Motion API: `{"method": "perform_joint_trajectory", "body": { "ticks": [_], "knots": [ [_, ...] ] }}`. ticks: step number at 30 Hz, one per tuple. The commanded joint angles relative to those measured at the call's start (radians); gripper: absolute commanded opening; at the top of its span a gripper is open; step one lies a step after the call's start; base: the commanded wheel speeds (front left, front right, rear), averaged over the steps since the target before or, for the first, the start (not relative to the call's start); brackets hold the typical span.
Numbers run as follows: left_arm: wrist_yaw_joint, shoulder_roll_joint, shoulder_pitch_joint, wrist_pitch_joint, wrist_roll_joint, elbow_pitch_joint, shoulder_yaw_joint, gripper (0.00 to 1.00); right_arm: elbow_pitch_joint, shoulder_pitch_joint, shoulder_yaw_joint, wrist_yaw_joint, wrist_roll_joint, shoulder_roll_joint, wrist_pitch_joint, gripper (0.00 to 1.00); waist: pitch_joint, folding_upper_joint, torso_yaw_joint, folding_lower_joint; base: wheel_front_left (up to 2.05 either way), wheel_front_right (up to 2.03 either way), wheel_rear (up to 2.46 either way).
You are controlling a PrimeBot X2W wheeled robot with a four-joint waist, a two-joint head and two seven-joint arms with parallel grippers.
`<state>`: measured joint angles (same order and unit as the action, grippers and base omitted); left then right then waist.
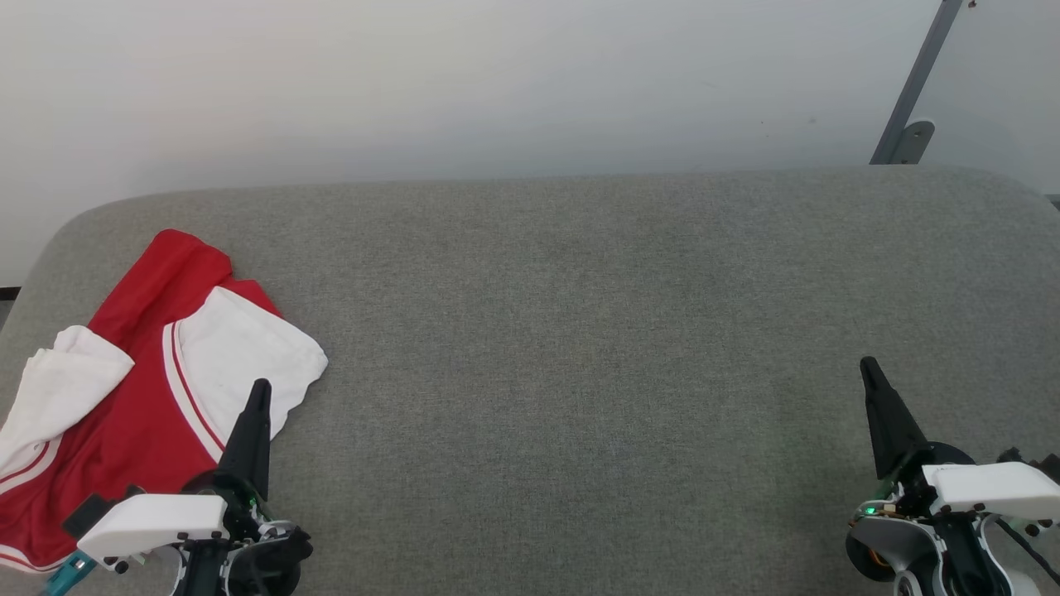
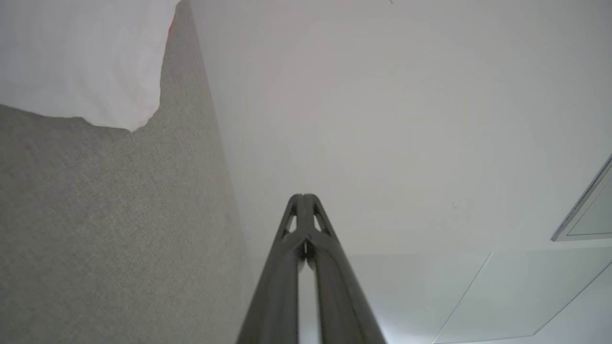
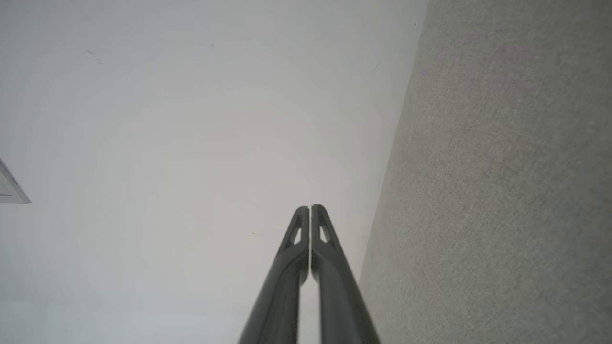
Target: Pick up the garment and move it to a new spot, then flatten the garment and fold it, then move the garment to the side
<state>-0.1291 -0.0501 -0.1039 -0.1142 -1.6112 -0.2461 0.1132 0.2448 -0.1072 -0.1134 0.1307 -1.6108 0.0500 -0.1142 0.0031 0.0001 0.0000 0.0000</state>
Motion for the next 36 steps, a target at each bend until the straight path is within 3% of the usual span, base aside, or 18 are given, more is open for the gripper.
{"method": "perform_joint_trajectory", "body": {
  "ticks": [1, 18, 19, 29, 36],
  "knots": [
    [-0.006, 0.0, -0.015, 0.001, 0.002, 0.002, 0.001, 0.0, 0.002, -0.005, 0.0, 0.0, -0.002, -0.002, 0.001, 0.0, 0.0, -0.0001, 0.0, 0.0, 0.0, 0.0, 0.0],
    [0.0, 0.0, 0.0, 0.0, 0.0, 0.0, 0.0, 0.0, 0.0, 0.0, 0.0, 0.0, 0.0, 0.0, 0.0, 0.0, 0.0, -0.0001, 0.0, 0.0, 0.0, 0.0, 0.0],
    [0.0, 0.001, 0.002, 0.001, 0.001, -0.005, 0.0, 1.0, 0.005, 0.001, 0.0, 0.0, 0.0, 0.0, 0.0, 1.0, 0.0, -0.0001, 0.0, 0.0, 0.0, 0.0, 0.0],
    [0.002, -0.002, 0.007, 0.032, 0.031, -0.025, -0.008, 1.0, 0.04, -0.007, -0.002, 0.0, 0.013, 0.007, 0.012, 1.0, 0.001, -0.0001, 0.001, 0.0, 0.0, 0.0, 0.0],
    [0.002, -0.03, -0.011, 0.071, 0.148, -0.033, -0.027, 1.0, 0.044, -0.035, 0.038, 0.0, 0.105, 0.045, 0.063, 1.0, 0.001, -0.0001, 0.002, 0.0, 0.0, 0.0, 0.0]
  ]
}}
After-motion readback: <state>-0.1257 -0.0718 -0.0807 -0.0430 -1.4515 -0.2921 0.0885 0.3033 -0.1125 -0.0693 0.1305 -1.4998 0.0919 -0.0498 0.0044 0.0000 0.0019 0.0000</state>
